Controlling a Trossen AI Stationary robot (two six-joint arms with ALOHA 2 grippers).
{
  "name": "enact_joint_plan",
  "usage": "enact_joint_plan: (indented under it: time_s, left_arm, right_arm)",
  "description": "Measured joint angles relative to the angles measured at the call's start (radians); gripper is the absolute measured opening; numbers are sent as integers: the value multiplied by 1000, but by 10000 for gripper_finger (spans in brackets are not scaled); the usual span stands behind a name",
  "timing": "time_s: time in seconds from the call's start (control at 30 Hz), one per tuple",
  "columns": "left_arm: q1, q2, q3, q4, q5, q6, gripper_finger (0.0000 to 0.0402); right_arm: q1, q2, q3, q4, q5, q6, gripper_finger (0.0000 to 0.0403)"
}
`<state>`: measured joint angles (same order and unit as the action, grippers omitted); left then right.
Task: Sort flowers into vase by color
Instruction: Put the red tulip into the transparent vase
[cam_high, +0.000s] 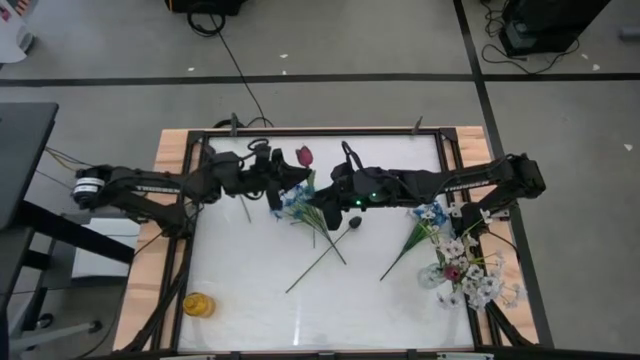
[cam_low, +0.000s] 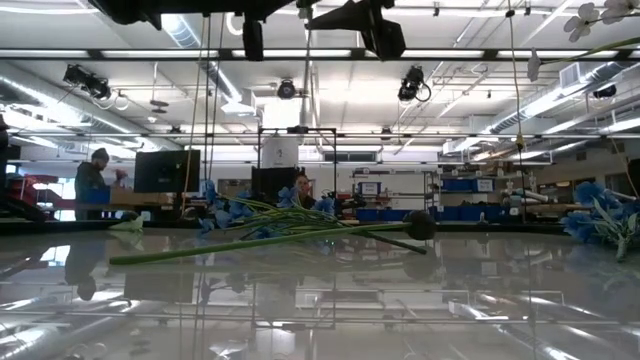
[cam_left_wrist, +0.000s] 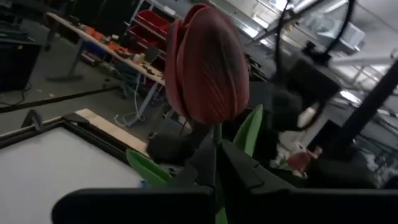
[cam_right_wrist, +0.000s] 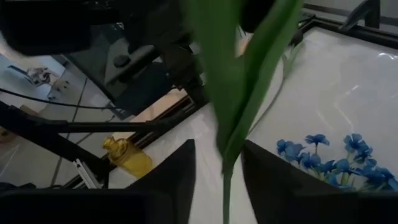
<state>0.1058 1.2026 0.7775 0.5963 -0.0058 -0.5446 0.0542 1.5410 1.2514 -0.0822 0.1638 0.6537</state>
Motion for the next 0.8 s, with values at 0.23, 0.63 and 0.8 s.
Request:
enact_joint_plan:
  time_s: [0.23, 0.63, 0.8]
  left_arm:
    - [-31, 30, 56, -20, -3, 74, 11]
    - [-14, -8, 65, -133, 1, 89, 115]
    - [12, -37, 65, -198, 1, 84, 165]
  right_arm:
    - [-10, -1, 1, -14, -2, -7, 22]
    - [18, -146, 0, -317, 153, -49, 14]
    - [28, -268, 0, -473, 213, -77, 14]
